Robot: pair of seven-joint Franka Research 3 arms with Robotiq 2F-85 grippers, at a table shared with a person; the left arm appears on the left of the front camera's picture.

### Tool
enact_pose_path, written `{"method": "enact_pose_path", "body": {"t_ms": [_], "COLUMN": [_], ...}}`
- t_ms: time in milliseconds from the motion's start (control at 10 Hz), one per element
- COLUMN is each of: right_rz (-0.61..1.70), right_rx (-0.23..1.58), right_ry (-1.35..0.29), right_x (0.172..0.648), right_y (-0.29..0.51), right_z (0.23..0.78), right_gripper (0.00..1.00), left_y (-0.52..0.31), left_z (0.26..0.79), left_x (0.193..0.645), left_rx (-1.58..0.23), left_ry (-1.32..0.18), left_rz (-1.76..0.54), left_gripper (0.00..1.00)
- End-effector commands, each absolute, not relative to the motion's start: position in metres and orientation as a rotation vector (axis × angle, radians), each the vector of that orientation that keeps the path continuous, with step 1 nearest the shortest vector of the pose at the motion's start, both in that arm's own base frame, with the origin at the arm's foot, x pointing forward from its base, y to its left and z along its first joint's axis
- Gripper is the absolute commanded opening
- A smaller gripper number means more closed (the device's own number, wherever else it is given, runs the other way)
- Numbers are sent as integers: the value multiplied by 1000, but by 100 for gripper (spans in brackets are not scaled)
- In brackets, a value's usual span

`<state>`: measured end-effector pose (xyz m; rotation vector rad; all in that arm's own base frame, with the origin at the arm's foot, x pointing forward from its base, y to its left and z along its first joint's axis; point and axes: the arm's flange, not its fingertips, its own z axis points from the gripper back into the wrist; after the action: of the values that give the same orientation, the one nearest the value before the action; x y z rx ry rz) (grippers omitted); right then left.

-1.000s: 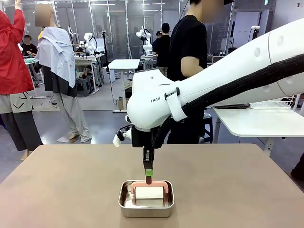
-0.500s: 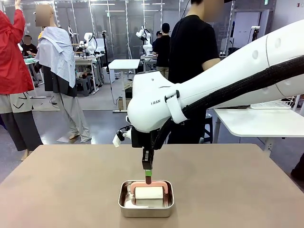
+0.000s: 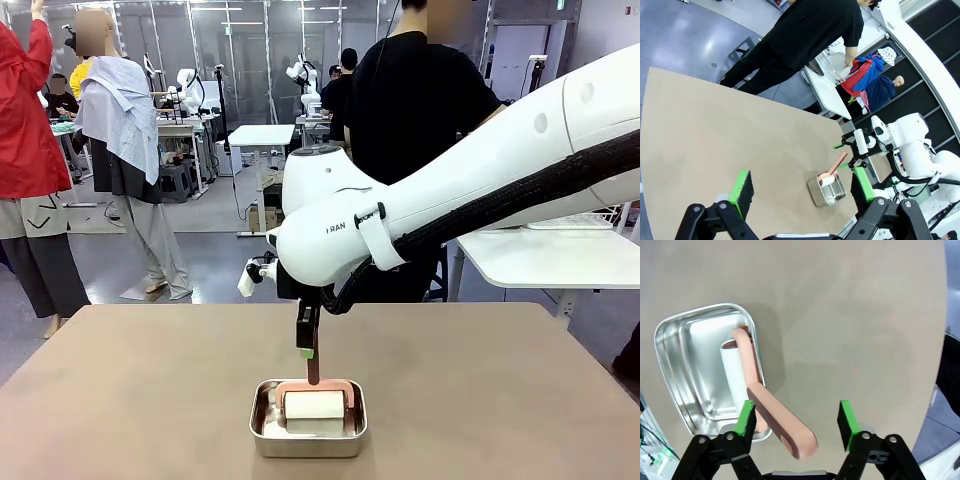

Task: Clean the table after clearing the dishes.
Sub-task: Place the Lint Roller back on top of the Airtight Container.

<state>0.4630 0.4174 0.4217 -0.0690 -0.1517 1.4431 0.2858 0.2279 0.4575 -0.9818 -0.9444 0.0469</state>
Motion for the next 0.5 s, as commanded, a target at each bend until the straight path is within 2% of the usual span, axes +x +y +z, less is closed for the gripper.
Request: {"method": "enact_pose_path", "body": {"t_ms": [0,200,300,400], "right_rz": [1416,1407,1436,1436], "right_rx": [-105,-155,-83,-83], "right_ry": [-201,-170,-179,-179], "right_x": [451,450,463,463], "right_y": [407,402,413,413], "right_z": [430,433,437,437], "right_gripper": [100,100,96,96], "left_y": [230,230,230,230], "left_z": [459,459,459,459], "left_x": [284,284,284,284], "left_rx": [-989,-989,-989,-989], "left_ry": [-945,-945,-945,-945], "left_rz": [43,43,43,43], "left_gripper": [100,100,100,100]}}
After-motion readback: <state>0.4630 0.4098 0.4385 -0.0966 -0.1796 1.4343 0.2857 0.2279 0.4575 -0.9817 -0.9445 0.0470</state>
